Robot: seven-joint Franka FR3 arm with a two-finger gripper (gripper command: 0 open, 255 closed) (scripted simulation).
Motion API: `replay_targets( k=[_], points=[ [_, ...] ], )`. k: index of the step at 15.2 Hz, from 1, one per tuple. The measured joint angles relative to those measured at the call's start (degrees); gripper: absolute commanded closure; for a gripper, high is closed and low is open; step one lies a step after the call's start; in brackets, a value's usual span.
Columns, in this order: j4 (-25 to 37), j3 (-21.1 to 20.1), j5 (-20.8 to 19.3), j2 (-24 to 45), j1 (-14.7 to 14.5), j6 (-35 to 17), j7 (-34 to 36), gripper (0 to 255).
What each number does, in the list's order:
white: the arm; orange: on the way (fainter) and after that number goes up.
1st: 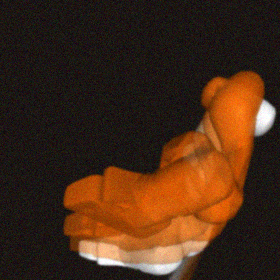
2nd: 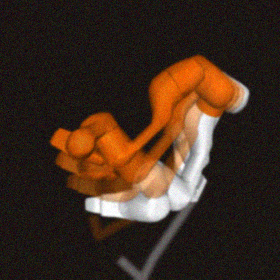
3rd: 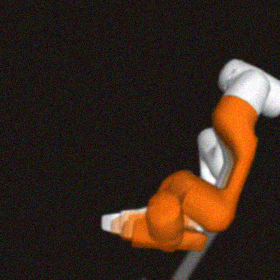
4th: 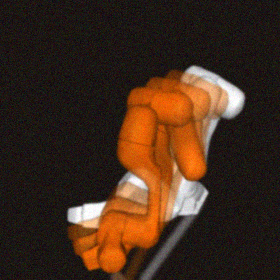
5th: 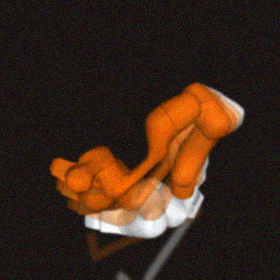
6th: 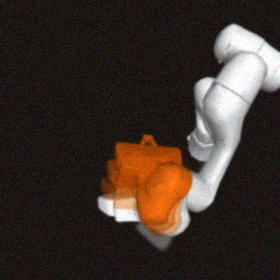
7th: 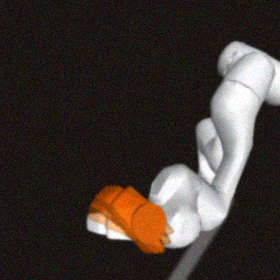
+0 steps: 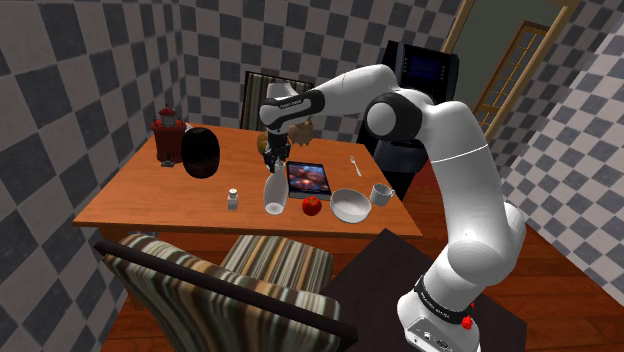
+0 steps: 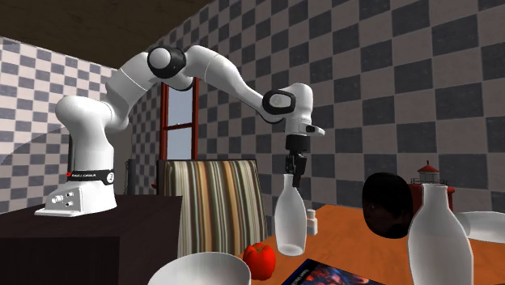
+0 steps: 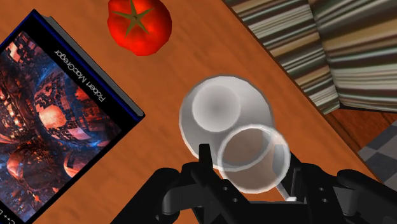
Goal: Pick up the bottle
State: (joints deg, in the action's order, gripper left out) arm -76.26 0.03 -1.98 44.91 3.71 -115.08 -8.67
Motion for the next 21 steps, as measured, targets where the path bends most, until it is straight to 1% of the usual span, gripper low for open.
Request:
replay_targets(
  k=[8, 21],
  points=[
    [-0.58, -0.02, 0.01, -1.10, -0.05, 0.60, 0.03, 255],
    [2.96, -0.05, 0.09, -4.84, -0.06, 7.86, -0.18, 255]
  ],
)
